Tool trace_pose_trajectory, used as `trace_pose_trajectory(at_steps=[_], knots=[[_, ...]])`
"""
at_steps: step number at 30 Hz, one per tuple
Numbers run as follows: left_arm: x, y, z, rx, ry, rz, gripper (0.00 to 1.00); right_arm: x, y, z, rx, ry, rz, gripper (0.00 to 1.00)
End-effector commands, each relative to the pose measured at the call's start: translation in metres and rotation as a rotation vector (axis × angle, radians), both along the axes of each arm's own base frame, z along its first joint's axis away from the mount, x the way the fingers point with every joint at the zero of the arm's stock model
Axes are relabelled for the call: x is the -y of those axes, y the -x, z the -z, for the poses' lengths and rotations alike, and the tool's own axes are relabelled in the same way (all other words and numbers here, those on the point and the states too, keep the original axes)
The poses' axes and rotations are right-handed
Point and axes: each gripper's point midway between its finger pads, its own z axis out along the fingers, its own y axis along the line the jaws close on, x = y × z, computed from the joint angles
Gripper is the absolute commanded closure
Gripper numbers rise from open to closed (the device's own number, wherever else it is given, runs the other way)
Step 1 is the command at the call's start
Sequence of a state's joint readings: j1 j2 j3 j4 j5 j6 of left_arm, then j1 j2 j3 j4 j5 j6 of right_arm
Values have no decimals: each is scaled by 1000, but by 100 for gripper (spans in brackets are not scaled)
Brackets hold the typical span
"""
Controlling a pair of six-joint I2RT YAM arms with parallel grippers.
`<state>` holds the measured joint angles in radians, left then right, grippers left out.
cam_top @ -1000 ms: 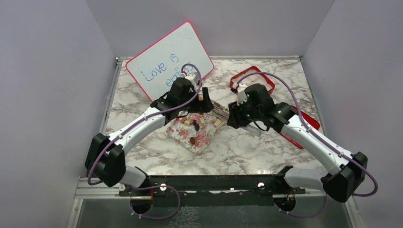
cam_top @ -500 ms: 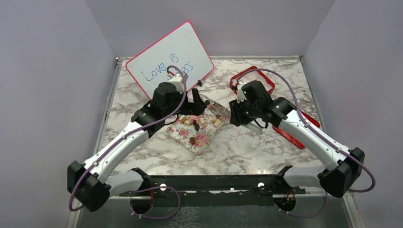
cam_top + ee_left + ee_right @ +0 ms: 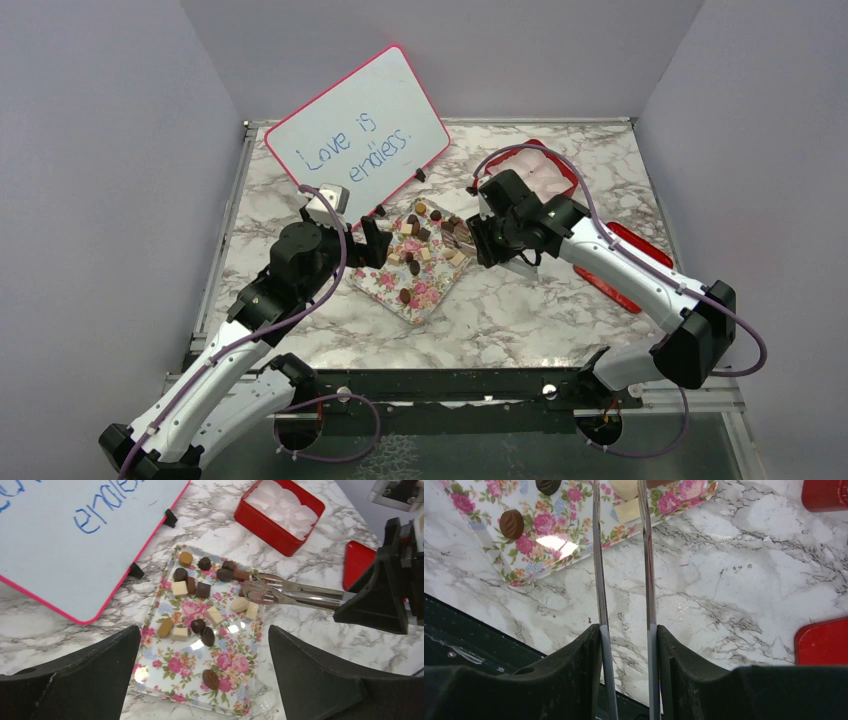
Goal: Pack the chocolate
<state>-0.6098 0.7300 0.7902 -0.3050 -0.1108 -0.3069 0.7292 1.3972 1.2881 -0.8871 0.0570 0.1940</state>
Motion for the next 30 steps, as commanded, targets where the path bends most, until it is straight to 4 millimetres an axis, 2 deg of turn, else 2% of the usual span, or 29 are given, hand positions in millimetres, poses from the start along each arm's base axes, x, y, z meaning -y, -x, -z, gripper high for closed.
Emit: trace_pose_trajectory(at_steps=[1,8,22,30], knots=[[-27,-5,11,40,-85,-109,1,-7,-3,-6,30,43,2,55],[-33,-4,13,56,-109,-125,1,-9,2,11,-3,141,-23,55],[-34,-3,14,59,-112,-121,1,0,12,26,-35,207,-99,51],[-32,-3,15,57,-115,-114,1,4,9,37,-43,250,-105,50]])
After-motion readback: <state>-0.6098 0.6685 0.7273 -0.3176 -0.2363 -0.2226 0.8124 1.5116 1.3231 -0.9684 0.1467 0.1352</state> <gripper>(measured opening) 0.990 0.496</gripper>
